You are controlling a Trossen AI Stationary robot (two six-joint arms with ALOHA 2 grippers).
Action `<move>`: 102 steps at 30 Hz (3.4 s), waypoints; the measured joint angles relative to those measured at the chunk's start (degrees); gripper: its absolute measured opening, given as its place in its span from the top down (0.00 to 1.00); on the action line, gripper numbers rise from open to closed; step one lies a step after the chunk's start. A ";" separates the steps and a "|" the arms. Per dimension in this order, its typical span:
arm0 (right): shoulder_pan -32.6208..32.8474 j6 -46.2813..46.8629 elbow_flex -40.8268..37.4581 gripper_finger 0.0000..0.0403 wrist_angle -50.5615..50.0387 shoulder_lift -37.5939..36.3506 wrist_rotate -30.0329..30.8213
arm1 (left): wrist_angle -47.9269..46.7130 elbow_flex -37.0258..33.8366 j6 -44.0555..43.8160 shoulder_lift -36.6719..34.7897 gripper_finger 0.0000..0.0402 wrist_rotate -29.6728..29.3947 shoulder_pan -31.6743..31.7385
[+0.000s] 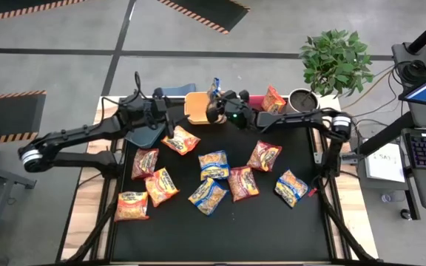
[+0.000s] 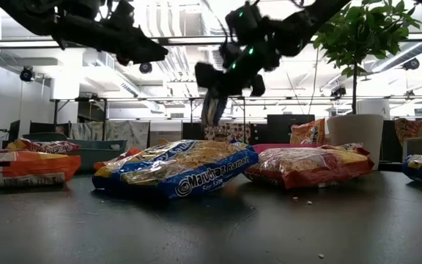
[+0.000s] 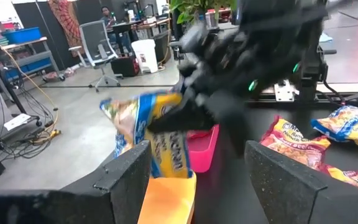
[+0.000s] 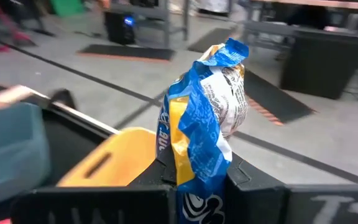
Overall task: Sort Maruchan noodles
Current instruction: Put the blue noodle pack into the yellow bin, then put the red noodle into the blue bin
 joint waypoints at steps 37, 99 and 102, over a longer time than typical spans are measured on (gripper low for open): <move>-0.17 0.56 3.18 0.93 -3.56 10.91 11.68 | -2.08 0.00 1.27 0.09 0.40 -2.89 0.04; 8.03 -19.45 -26.49 0.67 1.66 -20.35 -23.16 | -14.74 -0.01 -9.47 8.08 0.40 -2.73 -14.09; 8.01 -22.92 -27.55 0.66 4.09 -23.29 -23.13 | -20.32 0.84 -9.53 8.37 0.41 -3.05 -17.49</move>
